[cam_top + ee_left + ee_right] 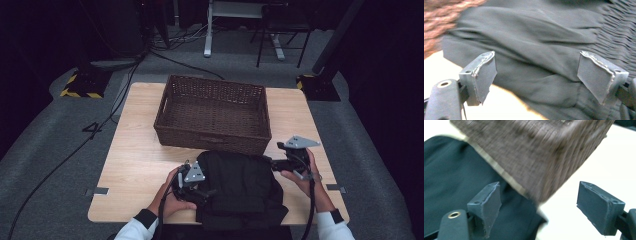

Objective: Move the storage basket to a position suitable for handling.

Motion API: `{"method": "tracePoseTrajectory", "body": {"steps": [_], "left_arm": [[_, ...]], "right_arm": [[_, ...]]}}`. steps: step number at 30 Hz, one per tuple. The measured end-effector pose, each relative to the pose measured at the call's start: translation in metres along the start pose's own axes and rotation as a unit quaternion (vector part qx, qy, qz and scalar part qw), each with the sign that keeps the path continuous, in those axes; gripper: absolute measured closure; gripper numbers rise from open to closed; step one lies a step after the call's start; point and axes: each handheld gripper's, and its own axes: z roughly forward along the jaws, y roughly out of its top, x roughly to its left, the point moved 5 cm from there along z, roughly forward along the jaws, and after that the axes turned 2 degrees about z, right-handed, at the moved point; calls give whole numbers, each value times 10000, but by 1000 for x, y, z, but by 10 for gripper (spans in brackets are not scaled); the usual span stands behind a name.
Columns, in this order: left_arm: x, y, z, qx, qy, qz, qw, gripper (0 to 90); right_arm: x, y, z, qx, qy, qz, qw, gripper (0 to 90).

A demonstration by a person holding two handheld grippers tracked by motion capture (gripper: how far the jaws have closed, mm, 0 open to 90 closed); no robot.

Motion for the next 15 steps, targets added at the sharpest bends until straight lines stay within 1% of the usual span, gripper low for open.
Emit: {"method": "tracePoseTrajectory", "body": {"steps": [1, 2, 3, 4, 5, 7, 8, 9, 10, 11, 12, 13, 14, 15], "left_arm": [[0, 0, 0, 0, 0, 0, 10000, 161], [4, -1, -4, -49, 35, -111, 9999, 161], [7, -2, -4, -17, 14, -211, 9998, 159], [8, -4, -2, 74, 43, -279, 9996, 159], [7, -5, 1, 175, 66, -300, 9994, 159], [4, -7, 7, 326, 10, -257, 9991, 159], [2, -8, 11, 429, -9, -213, 9989, 157], [2, -8, 11, 429, -9, -213, 9989, 156], [-1, -9, 15, 496, 18, -213, 9985, 157], [-1, -9, 16, 524, 18, -211, 9984, 157], [-1, -9, 16, 524, 18, -211, 9984, 156], [-1, -11, 18, 611, -7, -273, 9978, 156], [-1, -11, 18, 611, -7, -273, 9978, 154], [1, -13, 21, 705, 37, -330, 9970, 146]], "right_arm": [[0, 0, 0, 0, 0, 0, 10000, 201], [5, -7, -6, 66, 36, -18, 10000, 196], [13, -18, -14, 156, 187, 16, 9997, 184], [20, -26, -19, 240, 317, 62, 9992, 184], [26, -33, -22, 321, 356, 58, 9988, 183], [37, -43, -25, 403, 563, 165, 9975, 178], [43, -48, -24, 501, 646, 175, 9965, 171], [43, -48, -24, 501, 646, 175, 9965, 171], [53, -56, -21, 616, 827, 210, 9944, 163], [55, -58, -18, 669, 854, 190, 9939, 168], [58, -60, -15, 728, 821, 178, 9938, 170], [59, -62, -10, 806, 785, 151, 9935, 170], [59, -62, -10, 806, 785, 151, 9935, 170], [58, -64, -5, 887, 757, 176, 9930, 165]]}}
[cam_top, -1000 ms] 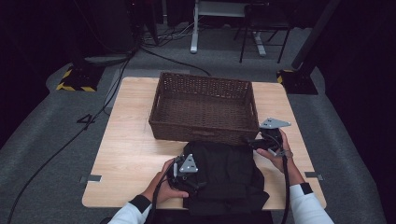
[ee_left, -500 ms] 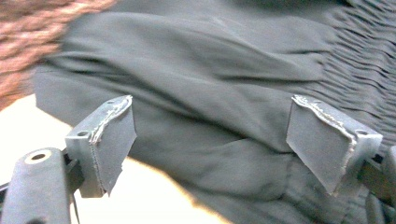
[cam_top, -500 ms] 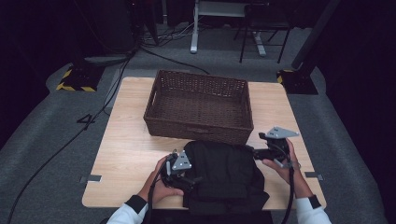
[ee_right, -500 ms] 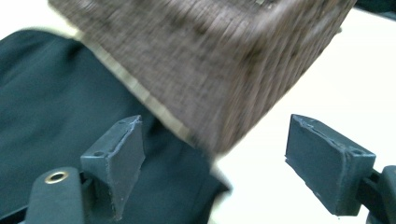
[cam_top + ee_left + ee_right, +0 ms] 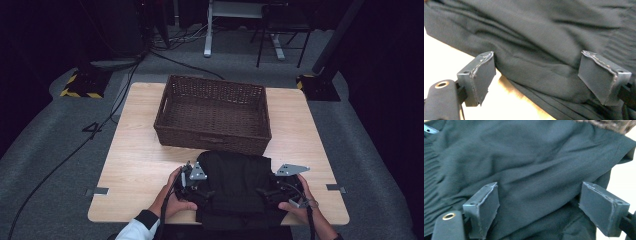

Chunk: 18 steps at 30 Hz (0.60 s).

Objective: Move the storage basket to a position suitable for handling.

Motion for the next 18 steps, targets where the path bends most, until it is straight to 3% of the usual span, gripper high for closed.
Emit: {"method": "tracePoseTrajectory", "body": {"steps": [6, 8, 10, 11, 12, 13, 14, 16, 18], "left_arm": [[5, -1, 6, 105, 200, -84, 9997, 4], [6, -1, 8, 119, 192, -108, 9997, 4], [8, -2, 10, 109, 95, -122, 9998, 4], [8, -2, 10, 109, 95, -122, 9998, 1], [8, -2, 10, 82, 96, -98, 9999, 1], [9, -2, 11, 56, 85, -80, 9999, 2], [9, -1, 11, 41, 80, -64, 9999, 1], [9, -1, 12, 31, 56, -50, 10000, 1], [9, -1, 12, 32, 51, -40, 10000, 1]], "right_arm": [[-2, -3, 10, 133, -185, -157, 9996, 160], [-3, -3, 11, 152, -289, -225, 9992, 160], [-4, -2, 11, 159, -505, -317, 9981, 139], [-6, -2, 10, 178, -700, -373, 9967, 75], [-6, -2, 10, 178, -700, -373, 9967, 75], [-8, -1, 9, 194, -967, -394, 9943, 6], [-11, -1, 8, 193, -1098, -373, 9931, 8], [-19, -3, 10, 207, -840, -92, 9962, 6], [-22, -4, 11, 213, -712, -4, 9972, 5]]}}
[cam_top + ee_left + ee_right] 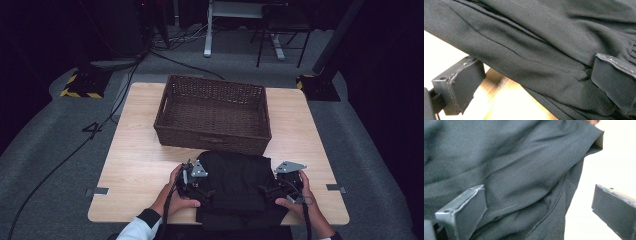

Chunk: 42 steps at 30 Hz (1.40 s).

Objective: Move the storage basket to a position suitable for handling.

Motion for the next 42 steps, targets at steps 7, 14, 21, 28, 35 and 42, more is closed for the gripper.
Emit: {"method": "tracePoseTrajectory", "body": {"steps": [7, 14, 21, 28, 35, 42], "left_arm": [[1, 4, 3, 14, -73, 97, 9999, 2], [-1, 5, 0, -31, -205, 209, 9996, 131], [8, 1, -8, -71, -211, 122, 9997, 274], [34, -16, -26, -17, -12, -74, 10000, 280], [51, -34, -40, -98, 128, -238, 9996, 249], [52, -37, -42, -150, 178, -265, 9994, 246]], "right_arm": [[3, 4, 7, -49, 339, -132, 9993, 7], [16, 15, 14, 1, 561, -473, 9973, 70], [27, 30, 26, -97, 682, -560, 9961, 163], [47, 50, 44, -168, 769, -666, 9947, 184], [60, 65, 60, -203, 793, -703, 9942, 151], [43, 64, 19, -536, 587, -815, 9935, 212]]}}
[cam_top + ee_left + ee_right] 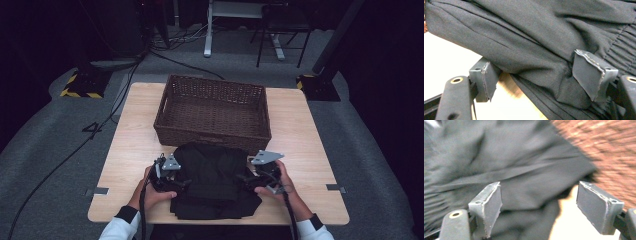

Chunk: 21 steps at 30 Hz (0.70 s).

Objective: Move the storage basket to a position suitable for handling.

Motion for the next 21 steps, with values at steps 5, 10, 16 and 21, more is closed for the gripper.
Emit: {"method": "tracePoseTrajectory", "body": {"steps": [5, 10, 16, 21], "left_arm": [[-1, -1, -1, 2, 20, -23, 10000, 246], [-1, -1, -1, 9, 23, -26, 10000, 244], [-1, -2, -1, -30, 12, 16, 10000, 245], [-2, -4, -2, -87, -13, 21, 10000, 245]], "right_arm": [[-27, 10, -54, -592, -444, 178, 9971, 237], [-62, 38, -80, -901, -1055, 285, 9899, 262], [-104, 72, -61, -709, -1226, 588, 9882, 261], [-128, 76, -30, -204, -1388, 738, 9874, 295]]}}
